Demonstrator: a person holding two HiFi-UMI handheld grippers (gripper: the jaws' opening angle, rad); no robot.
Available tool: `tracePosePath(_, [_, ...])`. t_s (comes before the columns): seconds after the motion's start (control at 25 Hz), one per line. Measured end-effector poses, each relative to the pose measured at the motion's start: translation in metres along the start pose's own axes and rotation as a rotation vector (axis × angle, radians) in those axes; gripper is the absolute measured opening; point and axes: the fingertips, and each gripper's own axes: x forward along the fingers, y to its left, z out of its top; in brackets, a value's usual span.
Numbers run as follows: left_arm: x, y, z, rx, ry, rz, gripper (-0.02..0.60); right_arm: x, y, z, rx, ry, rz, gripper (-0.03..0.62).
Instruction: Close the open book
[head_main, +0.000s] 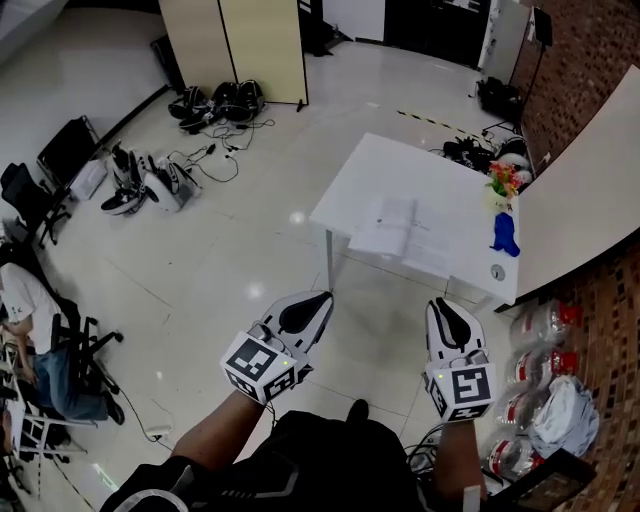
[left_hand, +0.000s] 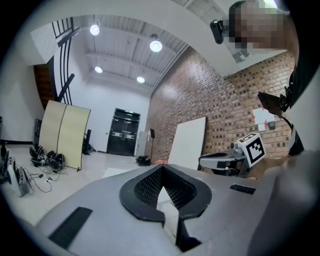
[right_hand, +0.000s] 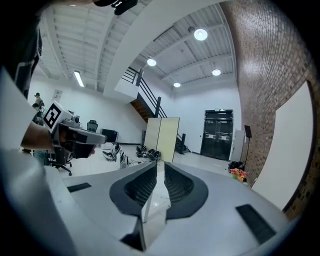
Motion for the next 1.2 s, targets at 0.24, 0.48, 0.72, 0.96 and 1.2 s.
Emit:
tracePosePath(0.24, [0.063,0.032,-0.009,-0.002,0.019,0.053,-0.005,0.062,-0.043,-0.024,-0.028,0.039,0.054,0.048])
tracePosePath(0.48, [0.115,0.073,-0.016,-0.015,0.024,0.006,-0.005,0.124,-0.065,-0.031,-0.046,0.073,0.056,0.064])
tracePosePath(0.72, [0.158,0.134,-0.021,-0.036,0.03,-0.052,-0.005,0.183,-0.078,-0.029,-0.031,0.114,-0.003,0.064])
tracePosePath(0.96, [0.198,0.173,-0.045,-0.052,0.083,-0.102,-0.005,0.231,-0.083,-0.053,-0.097,0.218,-0.016,0.064])
tracePosePath(1.2, [0.223,0.187,-0.094,-0.099,0.19,-0.078,-0.005,0.263,-0.067,-0.123,-0.225,0.389,0.097,0.086])
